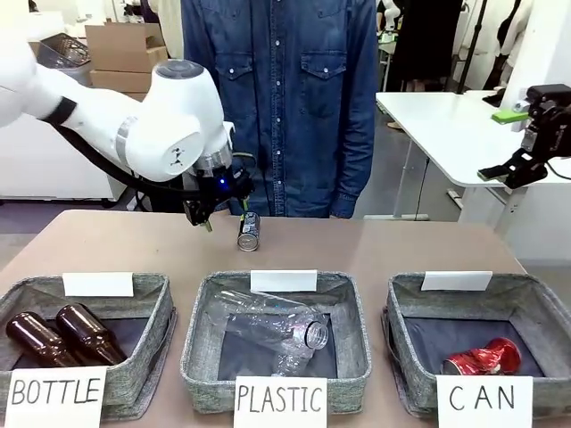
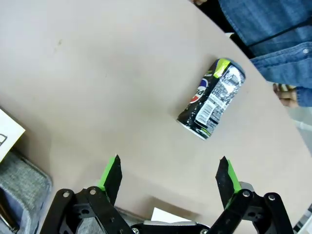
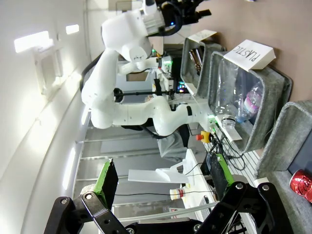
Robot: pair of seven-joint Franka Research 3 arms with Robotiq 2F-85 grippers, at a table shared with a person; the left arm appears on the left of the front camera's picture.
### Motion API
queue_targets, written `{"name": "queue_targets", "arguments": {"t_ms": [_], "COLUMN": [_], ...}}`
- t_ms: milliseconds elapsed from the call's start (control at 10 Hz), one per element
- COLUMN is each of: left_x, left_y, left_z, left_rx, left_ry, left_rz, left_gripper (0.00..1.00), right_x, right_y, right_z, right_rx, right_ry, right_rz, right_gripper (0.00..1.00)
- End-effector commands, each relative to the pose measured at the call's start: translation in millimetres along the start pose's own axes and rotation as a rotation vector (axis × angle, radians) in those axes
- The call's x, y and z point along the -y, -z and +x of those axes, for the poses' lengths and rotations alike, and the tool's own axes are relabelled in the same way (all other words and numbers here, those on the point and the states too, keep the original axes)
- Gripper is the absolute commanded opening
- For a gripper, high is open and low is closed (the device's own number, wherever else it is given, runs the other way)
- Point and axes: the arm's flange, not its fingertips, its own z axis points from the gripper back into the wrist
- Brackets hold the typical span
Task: Sort the can waste into the basket.
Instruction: Pick up the can waste from the table and place it in the right Fabric basket.
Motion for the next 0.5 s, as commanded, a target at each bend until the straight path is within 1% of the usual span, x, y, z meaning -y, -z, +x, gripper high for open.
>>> {"name": "queue_targets", "arguments": {"t_ms": [0, 100, 200, 300, 400], "left_x": [13.2, 17.7, 19.2, 20.7, 25.2], "left_y": [26.5, 26.6, 25.9, 26.3, 34.1], "left_z": [3.6, 7.9, 14.5, 19.5, 23.0], "left_rx": [-0.04, -0.085, -0.129, -0.184, -0.203], "left_ry": [0.156, 0.252, 0.393, 0.465, 0.49], "left_rz": [-0.011, -0.058, -0.102, -0.148, -0.168], "left_gripper": [1.0, 1.0, 1.0, 1.0, 1.0], "right_x": [-0.7, -0.7, -0.7, -0.7, -0.7], "right_y": [-2.8, -2.8, -2.8, -2.8, -2.8], "right_z": [-1.0, -1.0, -1.0, -1.0, -1.0], "right_rx": [-0.012, -0.012, -0.012, -0.012, -0.012], "right_ry": [-0.02, -0.02, -0.02, -0.02, -0.02], "right_rz": [-0.003, -0.003, -0.003, -0.003, -0.003], "right_gripper": [1.0, 1.0, 1.0, 1.0, 1.0]}}
